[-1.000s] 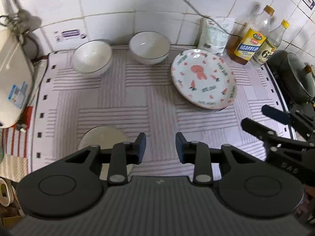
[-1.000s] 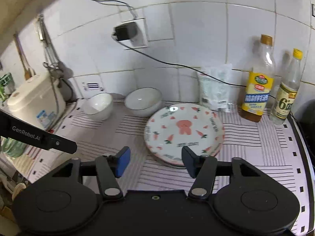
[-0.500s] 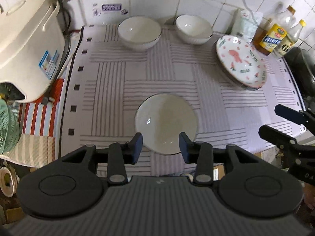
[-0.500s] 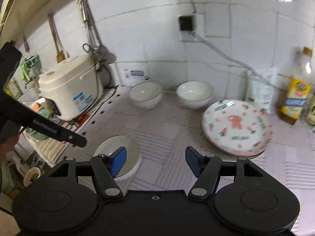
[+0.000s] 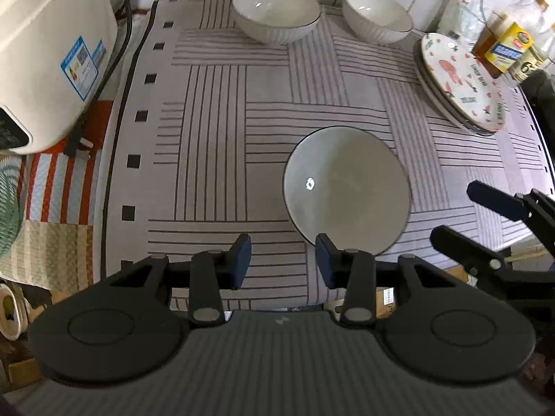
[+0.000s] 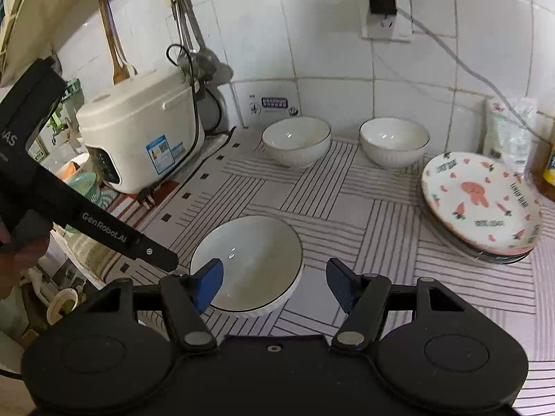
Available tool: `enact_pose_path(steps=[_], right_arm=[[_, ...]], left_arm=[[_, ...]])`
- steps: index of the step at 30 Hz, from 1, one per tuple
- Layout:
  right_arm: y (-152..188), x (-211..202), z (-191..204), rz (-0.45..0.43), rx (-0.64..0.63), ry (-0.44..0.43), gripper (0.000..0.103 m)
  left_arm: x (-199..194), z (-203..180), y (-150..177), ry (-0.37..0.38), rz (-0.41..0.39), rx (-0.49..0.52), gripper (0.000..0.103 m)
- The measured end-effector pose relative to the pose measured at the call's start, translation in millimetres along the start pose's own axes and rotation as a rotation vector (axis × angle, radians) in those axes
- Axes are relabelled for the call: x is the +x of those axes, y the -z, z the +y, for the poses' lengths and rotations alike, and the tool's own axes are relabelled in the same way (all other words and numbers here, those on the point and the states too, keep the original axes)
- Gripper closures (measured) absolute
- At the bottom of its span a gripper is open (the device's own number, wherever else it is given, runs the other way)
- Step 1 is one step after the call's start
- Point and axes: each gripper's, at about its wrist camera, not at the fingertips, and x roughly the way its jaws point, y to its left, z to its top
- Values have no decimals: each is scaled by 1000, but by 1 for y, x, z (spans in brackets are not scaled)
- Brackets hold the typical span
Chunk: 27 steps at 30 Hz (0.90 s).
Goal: Organize plates and bowls
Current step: 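Move both tools toward the lone white bowl in front of the stack, then grip the lone white bowl rim with the left tool while the right tool grips it too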
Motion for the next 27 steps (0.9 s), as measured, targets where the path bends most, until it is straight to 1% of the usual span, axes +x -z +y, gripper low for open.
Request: enact_pose_path(steps=[5,8,12,14,15,16,17,19,20,22,25,27], right_arm=[[7,27,1,40,20,3,33],[10,43,-1,65,33,16,33],[11,58,-6,88,73,13,34],[10,65,-9,103,105,8,39],[10,68,-10,109,120,7,44],[10,72,-12,116,141,5,54],[10,74,-13,127,162,1,61],[11,78,-16,138,193,24,79],[12,79,-18,140,203,32,79],[12,79,-22,142,239,20,80],[10,79,-19,154,222,47,82],[7,77,-21,147,220,51,83]], left_arm=[[19,4,-2,8,9,1,63],[26,7,-5,49,5,-11,63],[37,7,-10,61,22,-15,66],[40,7,-11,73,26,-9,70],[41,7,-12,79,27,-8,77],[42,7,-12,94,29,-8,85],[43,7,-13,110,33,-12,89],[45,7,-14,119,34,-18,90],[45,6,-15,117,34,-9,90],[44,5,-15,123,32,-13,90],[41,4,-16,134,36,-9,90],[38,3,-19,142,29,-6,90]])
